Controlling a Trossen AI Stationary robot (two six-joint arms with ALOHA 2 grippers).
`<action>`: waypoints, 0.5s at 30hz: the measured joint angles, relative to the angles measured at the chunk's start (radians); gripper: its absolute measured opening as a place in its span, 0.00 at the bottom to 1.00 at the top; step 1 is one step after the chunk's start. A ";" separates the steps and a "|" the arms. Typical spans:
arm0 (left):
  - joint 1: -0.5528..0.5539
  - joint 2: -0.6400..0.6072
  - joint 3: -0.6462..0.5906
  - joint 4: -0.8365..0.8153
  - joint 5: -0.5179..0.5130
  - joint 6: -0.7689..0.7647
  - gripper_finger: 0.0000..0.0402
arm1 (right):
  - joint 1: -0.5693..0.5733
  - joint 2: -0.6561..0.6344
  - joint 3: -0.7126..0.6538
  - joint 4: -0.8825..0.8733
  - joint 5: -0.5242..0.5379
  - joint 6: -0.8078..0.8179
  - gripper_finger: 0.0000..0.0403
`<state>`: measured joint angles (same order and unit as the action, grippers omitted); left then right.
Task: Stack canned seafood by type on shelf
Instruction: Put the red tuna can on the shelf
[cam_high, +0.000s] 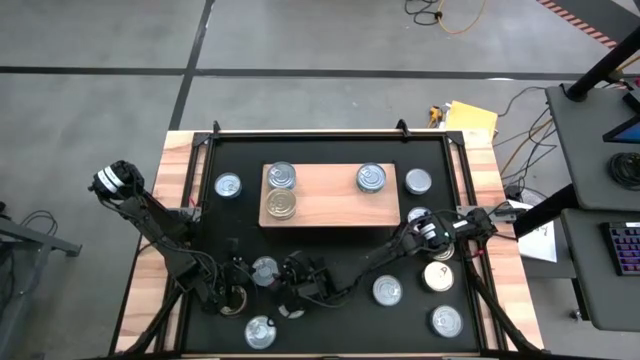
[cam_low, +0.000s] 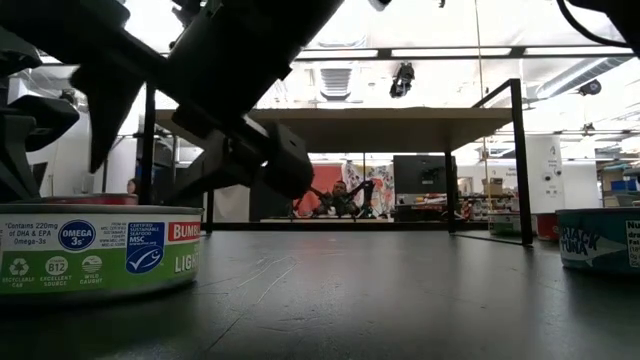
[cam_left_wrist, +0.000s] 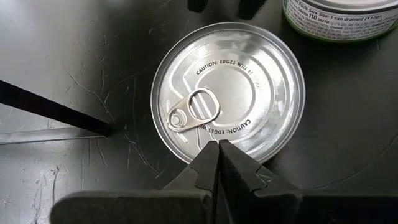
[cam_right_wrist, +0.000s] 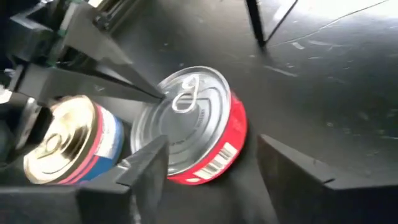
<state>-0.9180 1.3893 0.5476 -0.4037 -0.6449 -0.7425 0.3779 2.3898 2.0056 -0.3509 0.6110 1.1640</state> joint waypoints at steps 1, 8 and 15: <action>0.000 0.000 0.000 0.000 -0.001 0.000 0.00 | -0.002 0.000 -0.007 0.011 -0.008 -0.002 0.61; -0.010 0.000 -0.001 0.000 -0.003 -0.008 0.00 | -0.010 0.000 -0.035 0.038 -0.013 0.014 0.70; -0.018 0.001 -0.001 0.001 -0.005 -0.011 0.00 | -0.012 0.000 -0.035 0.053 -0.013 -0.002 0.73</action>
<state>-0.9356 1.3899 0.5465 -0.4026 -0.6500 -0.7532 0.3654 2.3898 1.9701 -0.2982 0.5980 1.1619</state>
